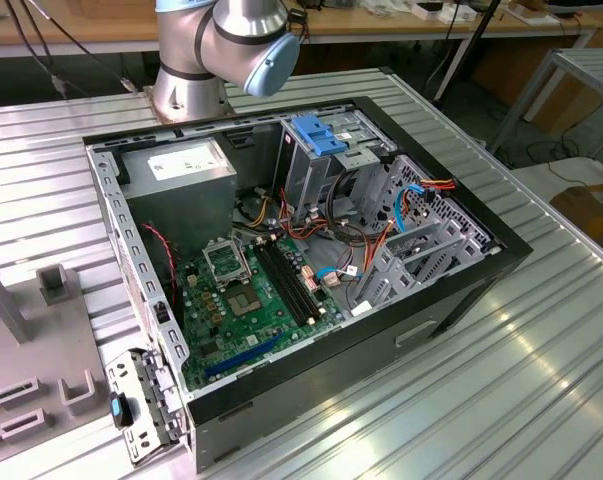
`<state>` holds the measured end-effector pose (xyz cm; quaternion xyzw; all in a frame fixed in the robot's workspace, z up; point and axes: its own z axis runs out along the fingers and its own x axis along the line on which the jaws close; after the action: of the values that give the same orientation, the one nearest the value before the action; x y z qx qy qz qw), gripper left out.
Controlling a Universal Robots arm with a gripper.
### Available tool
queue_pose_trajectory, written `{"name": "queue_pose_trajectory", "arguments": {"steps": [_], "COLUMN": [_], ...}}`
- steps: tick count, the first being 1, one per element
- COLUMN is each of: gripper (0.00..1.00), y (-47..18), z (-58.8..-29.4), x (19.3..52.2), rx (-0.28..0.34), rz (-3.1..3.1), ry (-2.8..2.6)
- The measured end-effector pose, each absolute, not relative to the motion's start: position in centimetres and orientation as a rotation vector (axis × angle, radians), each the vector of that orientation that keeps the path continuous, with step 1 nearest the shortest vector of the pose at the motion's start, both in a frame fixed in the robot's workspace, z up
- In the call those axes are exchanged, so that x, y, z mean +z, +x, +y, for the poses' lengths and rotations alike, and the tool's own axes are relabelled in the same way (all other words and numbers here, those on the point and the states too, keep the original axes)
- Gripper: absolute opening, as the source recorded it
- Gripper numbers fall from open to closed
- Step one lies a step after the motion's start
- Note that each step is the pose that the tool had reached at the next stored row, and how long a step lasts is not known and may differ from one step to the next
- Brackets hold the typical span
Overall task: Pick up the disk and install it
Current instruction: 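Pick up the disk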
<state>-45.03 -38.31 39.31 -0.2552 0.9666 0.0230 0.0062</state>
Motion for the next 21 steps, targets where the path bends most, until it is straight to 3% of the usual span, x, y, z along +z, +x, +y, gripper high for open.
{"name": "queue_pose_trajectory", "arguments": {"steps": [16,19,20,21], "gripper": [0.11,0.29,0.29,0.36], "y": [-45.03,-45.03,-45.03,-45.03], "z": [-38.31,-38.31,-38.31,-38.31], "x": [39.14,39.10,39.08,39.02], "rx": [0.073,0.073,0.073,0.073], "rz": [2.753,2.706,2.691,2.662], "ry": [-1.511,-1.596,-1.623,-1.671]}}
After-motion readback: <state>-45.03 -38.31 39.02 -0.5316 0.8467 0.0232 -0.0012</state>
